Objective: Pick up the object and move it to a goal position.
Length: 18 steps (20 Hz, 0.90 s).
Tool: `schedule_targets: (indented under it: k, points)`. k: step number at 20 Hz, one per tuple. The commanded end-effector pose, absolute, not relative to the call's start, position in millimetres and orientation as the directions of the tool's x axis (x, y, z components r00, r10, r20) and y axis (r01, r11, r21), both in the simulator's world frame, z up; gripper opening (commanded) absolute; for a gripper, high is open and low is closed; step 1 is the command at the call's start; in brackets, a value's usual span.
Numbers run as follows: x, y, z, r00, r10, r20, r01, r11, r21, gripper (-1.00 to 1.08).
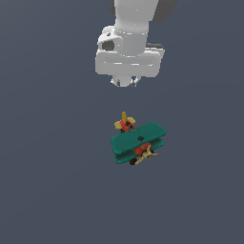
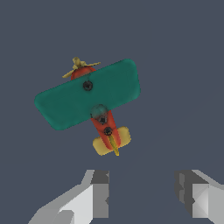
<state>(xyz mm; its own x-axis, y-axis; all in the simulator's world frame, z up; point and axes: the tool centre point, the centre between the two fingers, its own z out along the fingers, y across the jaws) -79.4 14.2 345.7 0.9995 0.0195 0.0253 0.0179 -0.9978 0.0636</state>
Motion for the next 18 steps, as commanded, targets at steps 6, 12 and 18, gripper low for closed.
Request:
schedule_targets:
  k: [6,12,18]
  points:
    - [-79,28,391,0.994,0.005,0.109,-0.007,-0.994,0.106,0.28]
    - [-81,40,426,0.985,-0.005,0.174,-0.03,-0.989,0.145,0.28]
    - [-86,54,457,0.971,-0.011,0.237,-0.057,-0.98,0.188,0.28]
